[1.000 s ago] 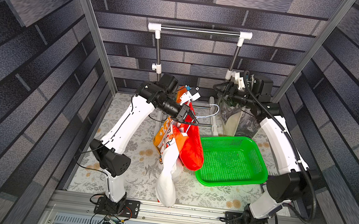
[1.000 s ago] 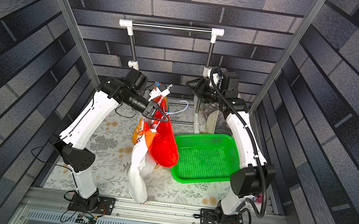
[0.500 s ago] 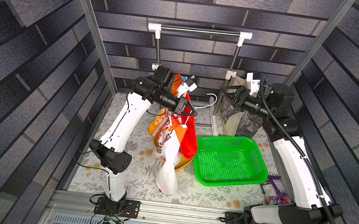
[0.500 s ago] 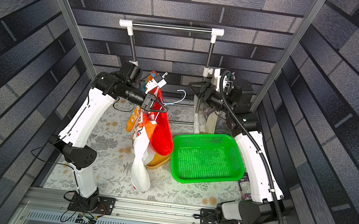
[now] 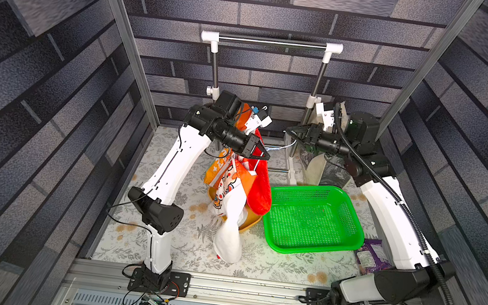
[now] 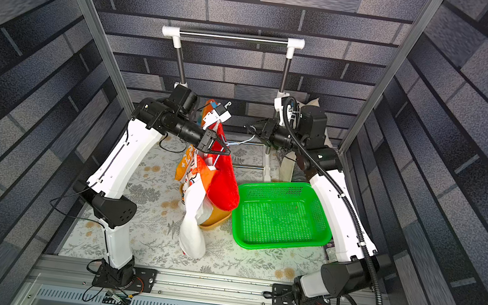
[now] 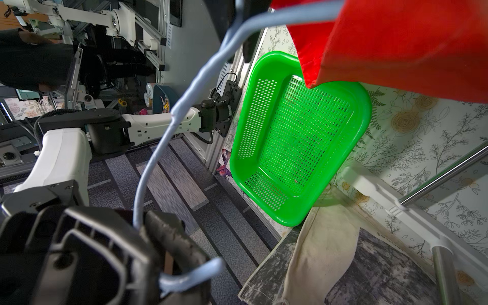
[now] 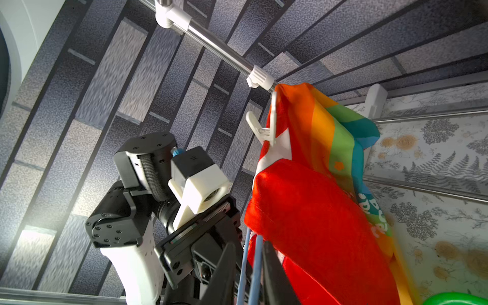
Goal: Remove the clothespins securing jackets to the hanger
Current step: Adjust the hanger.
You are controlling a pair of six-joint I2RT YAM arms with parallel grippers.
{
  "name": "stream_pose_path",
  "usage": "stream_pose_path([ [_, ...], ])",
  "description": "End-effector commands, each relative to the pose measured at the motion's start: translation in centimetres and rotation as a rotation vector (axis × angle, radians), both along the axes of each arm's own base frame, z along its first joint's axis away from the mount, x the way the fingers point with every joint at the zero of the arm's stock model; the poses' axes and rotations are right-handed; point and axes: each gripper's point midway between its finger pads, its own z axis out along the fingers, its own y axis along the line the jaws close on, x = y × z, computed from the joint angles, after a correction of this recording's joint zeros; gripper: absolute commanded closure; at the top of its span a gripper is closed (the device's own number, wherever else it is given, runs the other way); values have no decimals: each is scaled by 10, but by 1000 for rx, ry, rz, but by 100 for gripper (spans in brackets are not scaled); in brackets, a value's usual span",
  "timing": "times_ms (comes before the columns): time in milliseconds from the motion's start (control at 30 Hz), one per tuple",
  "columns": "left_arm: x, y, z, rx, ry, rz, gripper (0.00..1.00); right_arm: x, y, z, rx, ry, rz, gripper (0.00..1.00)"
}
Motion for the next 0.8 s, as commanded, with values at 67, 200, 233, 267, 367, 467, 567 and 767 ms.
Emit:
stream_pose_path([
  [67, 2, -1, 11, -13, -77, -9, 98, -7, 7, 11, 17, -28, 53, 93],
  [200, 6, -1, 10, 6, -87, 12, 94, -6, 5, 12, 7, -36, 37, 100],
  [233, 9, 0, 9, 24, -100, 28, 84, -5, 5, 14, 7, -39, 30, 100],
  [267, 11, 2, 7, 48, -115, 45, 68, -4, 4, 17, 8, -45, 22, 100],
  [367, 15, 6, 2, 127, -178, 96, 49, 1, 2, 28, 21, -66, -9, 100],
  [467, 14, 12, 0, 204, -237, 147, 0, 9, 0, 40, 57, -87, -51, 100],
  [567, 12, 20, -9, 307, -292, 208, 0, 15, -1, 49, 90, -95, -82, 100],
  [767, 14, 42, -8, 354, -435, 484, 0, 33, -3, 63, 126, -106, -137, 100],
])
